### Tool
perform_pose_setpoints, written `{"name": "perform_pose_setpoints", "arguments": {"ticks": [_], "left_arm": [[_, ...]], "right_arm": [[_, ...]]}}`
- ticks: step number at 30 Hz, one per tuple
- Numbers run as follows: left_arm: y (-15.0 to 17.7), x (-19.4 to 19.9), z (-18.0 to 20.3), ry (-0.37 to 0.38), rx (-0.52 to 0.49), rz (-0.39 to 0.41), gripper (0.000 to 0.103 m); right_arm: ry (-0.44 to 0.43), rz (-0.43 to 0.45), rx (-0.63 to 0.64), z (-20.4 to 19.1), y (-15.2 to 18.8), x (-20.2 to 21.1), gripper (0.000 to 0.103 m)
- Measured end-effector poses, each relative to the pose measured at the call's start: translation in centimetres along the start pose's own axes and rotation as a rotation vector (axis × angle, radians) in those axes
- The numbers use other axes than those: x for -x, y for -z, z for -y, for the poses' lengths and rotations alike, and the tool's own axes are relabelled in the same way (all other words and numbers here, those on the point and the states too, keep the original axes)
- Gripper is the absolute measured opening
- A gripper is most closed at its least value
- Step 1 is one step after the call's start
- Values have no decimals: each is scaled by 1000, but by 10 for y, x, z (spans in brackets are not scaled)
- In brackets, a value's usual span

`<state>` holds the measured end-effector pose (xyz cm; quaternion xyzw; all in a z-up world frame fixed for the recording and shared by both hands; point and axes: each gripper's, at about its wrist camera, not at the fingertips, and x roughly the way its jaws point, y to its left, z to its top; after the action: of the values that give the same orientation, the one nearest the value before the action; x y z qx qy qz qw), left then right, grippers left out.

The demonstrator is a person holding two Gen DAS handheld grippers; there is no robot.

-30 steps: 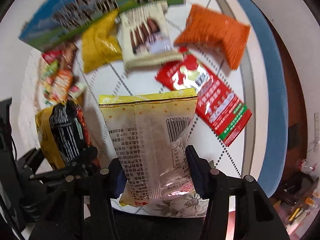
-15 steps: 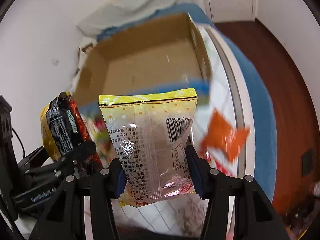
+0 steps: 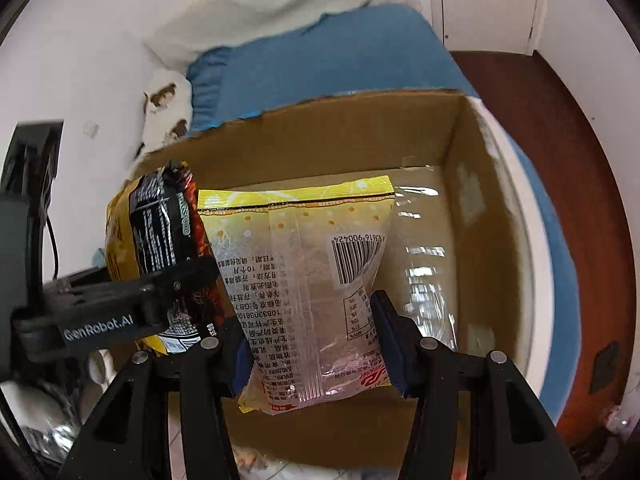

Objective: Organize snacks
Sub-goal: 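Carry both packs into the cardboard box and open both grippers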

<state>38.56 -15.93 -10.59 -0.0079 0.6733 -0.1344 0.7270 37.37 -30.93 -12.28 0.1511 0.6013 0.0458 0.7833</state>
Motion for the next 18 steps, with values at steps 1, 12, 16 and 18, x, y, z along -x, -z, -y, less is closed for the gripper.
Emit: {"name": "perform_pose_setpoints", "arguments": {"ticks": [1,12,16,18], "left_arm": [[-9,-10,-3,9,1,-24,82],[-36,-31,-3,-39,-32,-61,80],[-25,-25,-9,-46,-24,-32,81],[-20,-22,-13,-49,-16,-15,81]], "right_arm": [[8,-16,2,1,-6,-10,55],[39,-100,15,13,-45,-84,68],[54,-87,33,15,-45,-86,93],[72,-79,35,16,-41,-80,93]]}}
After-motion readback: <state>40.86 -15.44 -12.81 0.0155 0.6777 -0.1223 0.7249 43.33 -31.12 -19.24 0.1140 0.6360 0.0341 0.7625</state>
